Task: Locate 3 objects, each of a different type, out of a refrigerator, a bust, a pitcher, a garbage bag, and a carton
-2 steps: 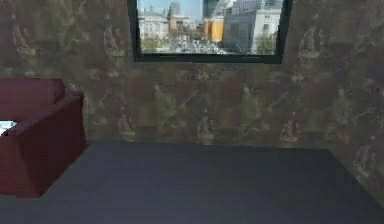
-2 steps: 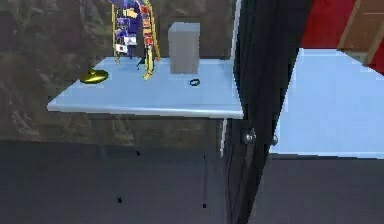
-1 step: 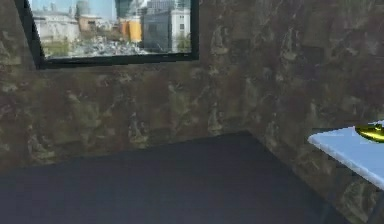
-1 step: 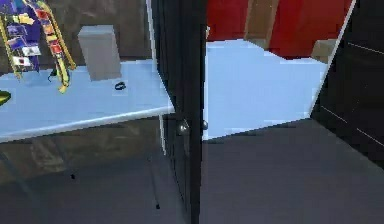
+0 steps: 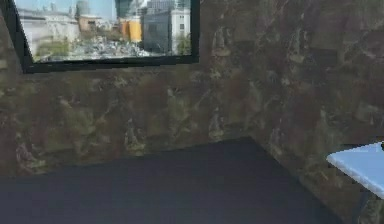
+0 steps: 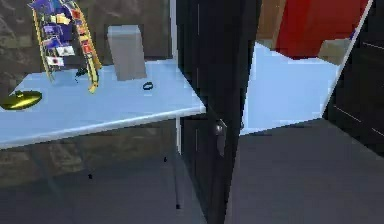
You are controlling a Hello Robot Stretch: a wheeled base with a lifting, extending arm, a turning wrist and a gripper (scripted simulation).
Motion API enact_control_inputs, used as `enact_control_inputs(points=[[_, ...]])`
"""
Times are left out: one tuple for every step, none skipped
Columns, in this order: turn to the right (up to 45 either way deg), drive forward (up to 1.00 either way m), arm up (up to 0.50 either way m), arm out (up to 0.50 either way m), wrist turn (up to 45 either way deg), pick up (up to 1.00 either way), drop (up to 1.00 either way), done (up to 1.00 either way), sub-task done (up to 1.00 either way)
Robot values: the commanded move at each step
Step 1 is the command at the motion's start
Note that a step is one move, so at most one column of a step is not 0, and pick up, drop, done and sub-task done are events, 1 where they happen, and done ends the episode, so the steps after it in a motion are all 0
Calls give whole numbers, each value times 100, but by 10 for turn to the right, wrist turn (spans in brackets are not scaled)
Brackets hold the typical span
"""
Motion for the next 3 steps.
enact_control_inputs(points=[[450, 0, 0, 0, 0, 0, 0, 0, 0], [270, 0, 0, 0, 0, 0, 0, 0, 0], [0, 0, 0, 0, 0, 0, 0, 0, 100]])
